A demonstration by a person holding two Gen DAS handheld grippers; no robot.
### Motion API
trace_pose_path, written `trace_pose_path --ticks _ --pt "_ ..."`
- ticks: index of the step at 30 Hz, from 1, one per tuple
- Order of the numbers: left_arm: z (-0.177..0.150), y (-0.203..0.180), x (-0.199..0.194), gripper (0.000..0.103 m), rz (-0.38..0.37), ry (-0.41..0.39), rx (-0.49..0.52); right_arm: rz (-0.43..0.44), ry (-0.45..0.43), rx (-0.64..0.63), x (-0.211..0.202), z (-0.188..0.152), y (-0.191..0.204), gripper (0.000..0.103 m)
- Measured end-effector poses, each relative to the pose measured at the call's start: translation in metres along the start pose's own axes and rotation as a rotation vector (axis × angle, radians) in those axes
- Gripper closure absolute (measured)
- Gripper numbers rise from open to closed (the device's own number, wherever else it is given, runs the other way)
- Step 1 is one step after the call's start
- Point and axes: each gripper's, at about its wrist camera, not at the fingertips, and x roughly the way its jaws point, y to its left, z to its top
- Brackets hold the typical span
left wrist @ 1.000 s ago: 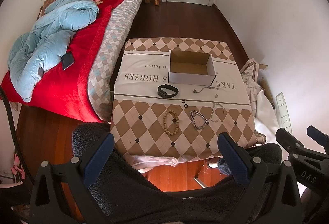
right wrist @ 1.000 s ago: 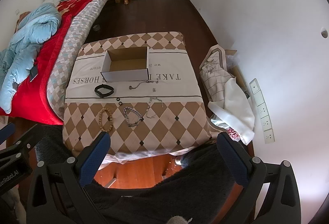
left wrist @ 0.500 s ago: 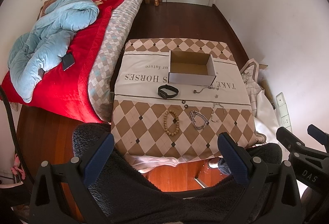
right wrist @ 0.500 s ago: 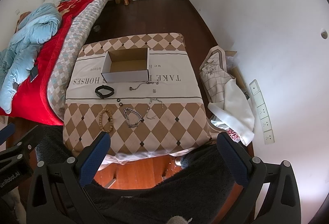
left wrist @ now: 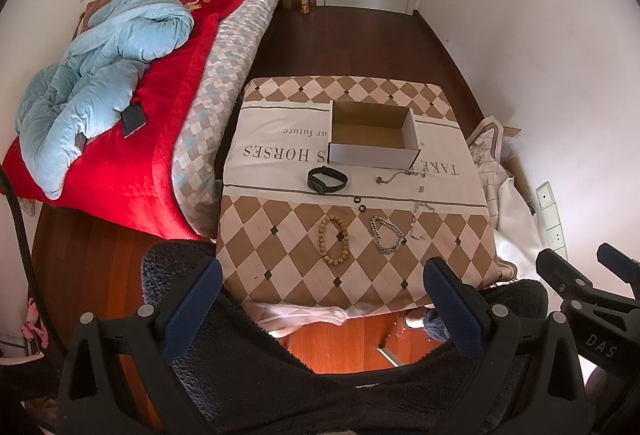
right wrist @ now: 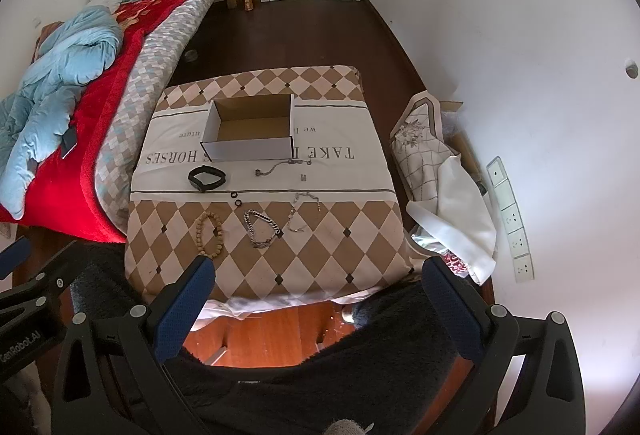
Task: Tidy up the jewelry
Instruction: 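Move left tool to the beaded bracelet while right tool reaches the silver chain bracelet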
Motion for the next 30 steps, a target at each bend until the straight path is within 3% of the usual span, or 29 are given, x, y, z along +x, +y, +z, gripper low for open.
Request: trace_pose_path --ticks 13,17,23,26,30 --pt "-0.001 0.001 0.0 0.001 0.004 -0.003 0.001 -0.005 -0.001 -0.003 -0.001 0.0 0.005 0.0" --pt "0.009 0.009 0.016 0.0 0.057 -0.02 -0.011 -0.01 0.012 0.013 0.016 0.005 0.003 0.0" --pt "0.035 0.03 0.076 0.0 0.222 -0.021 -0.002 -0.013 0.049 0.04 0.074 0.025 -0.005 0.0" --pt "0.044 0.035 0.116 0.0 0.261 0.019 0.037 -0.02 0.087 0.041 0.114 0.035 -0.002 0.0" --pt "0.044 0.027 0.179 0.001 0.237 0.138 0.119 0.008 0.182 0.037 0.173 0.04 0.0 0.0"
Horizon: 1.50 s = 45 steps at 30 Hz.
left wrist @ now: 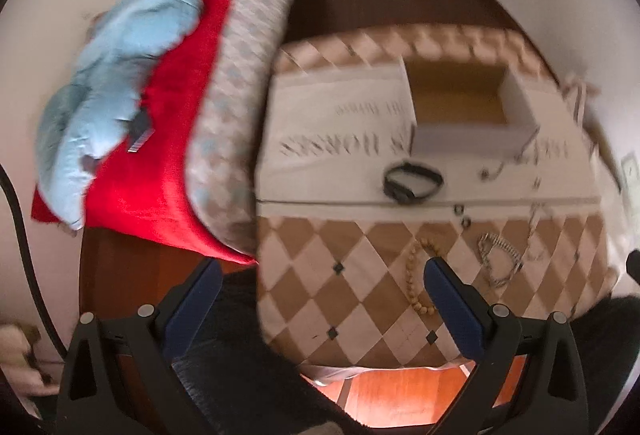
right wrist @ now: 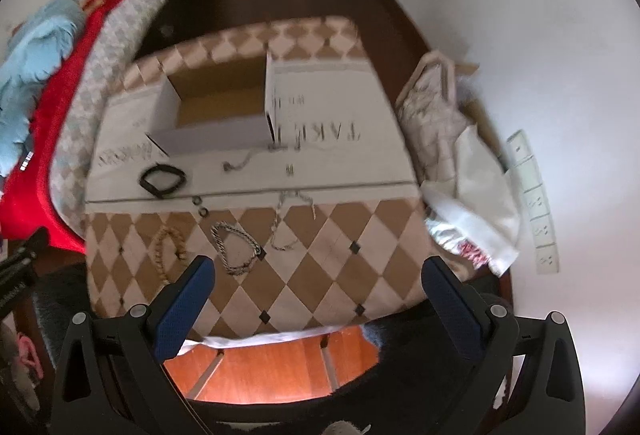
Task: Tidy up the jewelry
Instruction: 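Move left tool to the beaded bracelet while right tool reaches the silver chain bracelet, then grasp the beaded bracelet with left tool while right tool grasps the chain bracelet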
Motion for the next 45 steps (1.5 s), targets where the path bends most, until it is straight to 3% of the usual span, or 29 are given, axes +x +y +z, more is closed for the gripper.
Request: trace_pose_path --ticks 3,6,11,19,25,26,27,28,29,30,31,40,42,45 --pt "-0.002 -0.022 0.038 0.001 -0.051 0.071 0.053 0.006 0.052 -0.005 0.038 0.003 0.003 0.001" --pt "-0.006 -0.046 0.072 0.003 -0.074 0.142 0.107 0.034 0.109 0.004 0.072 0.003 0.004 0.011" --pt "-0.018 -0.064 0.113 0.017 -0.073 0.225 0.143 0.103 0.19 0.03 0.123 -0.001 0.009 0.029" --pt "-0.025 -0.064 0.138 0.018 -0.11 0.259 0.117 0.15 0.265 0.05 0.167 -0.011 0.024 0.032" --pt "-0.026 -0.064 0.142 0.021 -0.137 0.238 0.111 0.162 0.288 0.065 0.184 -0.018 0.03 0.033" --pt "-0.025 -0.063 0.142 0.024 -0.152 0.23 0.11 0.156 0.285 0.063 0.184 -0.018 0.031 0.033" --pt "-0.025 -0.063 0.141 0.034 -0.177 0.22 0.105 0.152 0.277 0.059 0.185 -0.018 0.032 0.033" --pt "-0.024 -0.065 0.138 0.051 -0.208 0.213 0.1 0.151 0.273 0.055 0.187 -0.018 0.034 0.033" --pt "-0.024 -0.066 0.137 0.061 -0.224 0.208 0.101 0.148 0.271 0.054 0.187 -0.019 0.035 0.033" --pt "-0.023 -0.067 0.135 0.082 -0.226 0.202 0.113 0.145 0.268 0.054 0.188 -0.019 0.036 0.033" --pt "-0.023 -0.069 0.134 0.096 -0.208 0.199 0.131 0.139 0.265 0.051 0.187 -0.019 0.038 0.034" --pt "-0.019 -0.051 0.139 0.096 -0.116 0.172 0.141 0.035 0.19 -0.025 0.176 -0.025 0.064 0.045" --pt "-0.023 -0.046 0.142 0.096 -0.117 0.166 0.137 0.036 0.163 -0.036 0.173 -0.028 0.069 0.053" --pt "-0.024 -0.046 0.144 0.096 -0.107 0.157 0.141 0.032 0.139 -0.058 0.168 -0.031 0.075 0.08"
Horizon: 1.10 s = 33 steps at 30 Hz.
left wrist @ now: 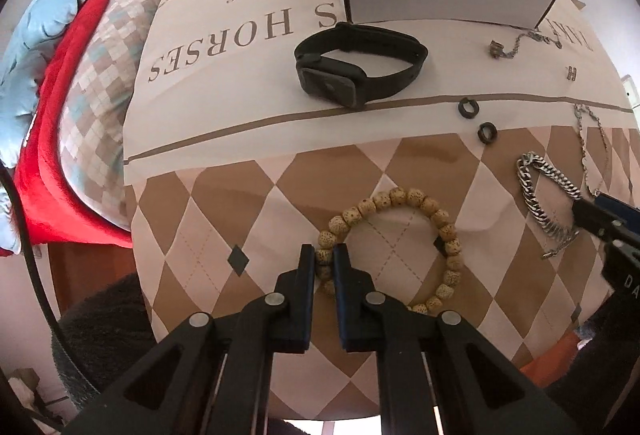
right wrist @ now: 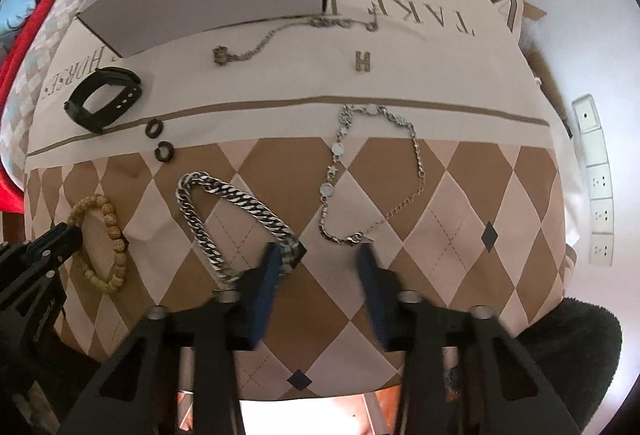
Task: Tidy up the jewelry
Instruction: 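Grasp the beaded bracelet with left tool while right tool grasps the chain bracelet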
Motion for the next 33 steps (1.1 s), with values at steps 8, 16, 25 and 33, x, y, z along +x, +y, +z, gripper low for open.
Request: trace_pose_path --ticks 8,16,25,33 --pt "-0.011 -0.01 -0.018 0.097 -0.001 -0.025 0.003 0.147 -0.051 0.093 -0.021 -0.011 -0.025 0.099" --pt "-0.002 -0.013 -0.063 0.097 -0.027 -0.13 -0.007 0.202 -0.179 0.132 -0.073 0.0 -0.043 0.099" --pt "0.02 -0.012 -0.119 0.097 -0.054 -0.274 -0.028 0.209 -0.258 0.105 -0.101 0.034 -0.053 0.099" --pt "0.058 -0.009 -0.165 0.097 -0.091 -0.377 -0.037 0.233 -0.342 0.115 -0.133 0.056 -0.056 0.1"
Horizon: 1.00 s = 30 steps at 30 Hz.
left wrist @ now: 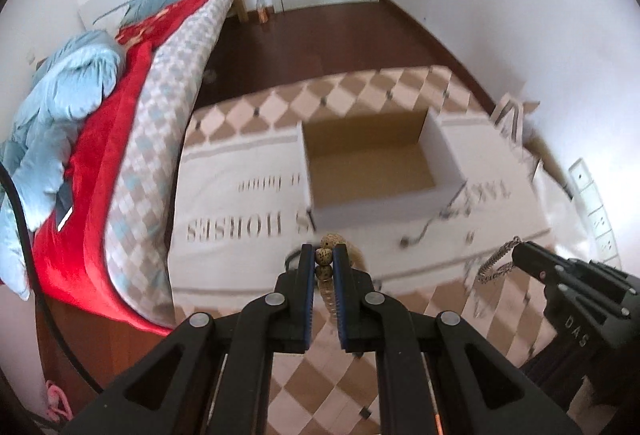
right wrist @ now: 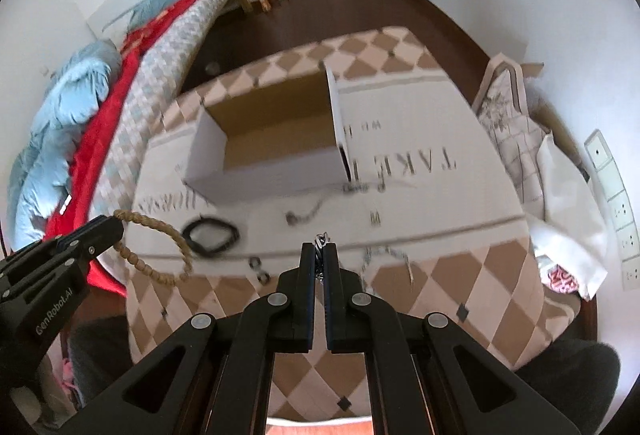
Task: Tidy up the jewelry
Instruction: 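Grasp the beaded bracelet with left tool while right tool grasps the chain bracelet, then carry both bracelets over the white box and open both tools to drop them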
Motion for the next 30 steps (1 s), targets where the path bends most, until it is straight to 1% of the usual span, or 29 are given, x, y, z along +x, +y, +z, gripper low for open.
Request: trace_pose_path --ticks 4,7,10,12,15,17,23,28,30 --pt "0.039 0.006 -0.009 0.097 -0.057 -0.039 -0.034 0.016 -0.053 -0.003 -0.015 0.03 0.002 0.1" --pt "0.065 0.008 -0.011 0.097 -0.084 -0.062 -0.039 0.031 -0.086 -0.007 -0.022 0.058 0.003 0.1" --pt "0.09 0.01 -0.002 0.097 -0.122 -0.056 -0.043 0.057 -0.087 0.007 -0.018 0.084 0.002 0.1" --pt "0.1 0.012 0.006 0.097 -0.144 -0.042 -0.051 0.074 -0.075 0.01 -0.011 0.098 0.002 0.1" --pt "0.113 0.015 0.028 0.097 -0.183 0.002 -0.07 0.097 -0.043 0.016 0.006 0.116 0.001 0.1" --pt "0.118 0.016 0.047 0.097 -0.212 0.047 -0.076 0.112 -0.013 0.013 0.02 0.125 0.002 0.1" --pt "0.123 0.02 0.098 0.097 -0.218 0.148 -0.088 0.146 0.086 0.016 0.066 0.139 0.007 0.1" --pt "0.125 0.029 0.124 0.097 -0.233 0.208 -0.109 0.151 0.159 0.018 0.099 0.144 0.008 0.1" --pt "0.126 0.033 0.131 0.096 -0.257 0.234 -0.124 0.159 0.182 0.023 0.109 0.145 0.007 0.1"
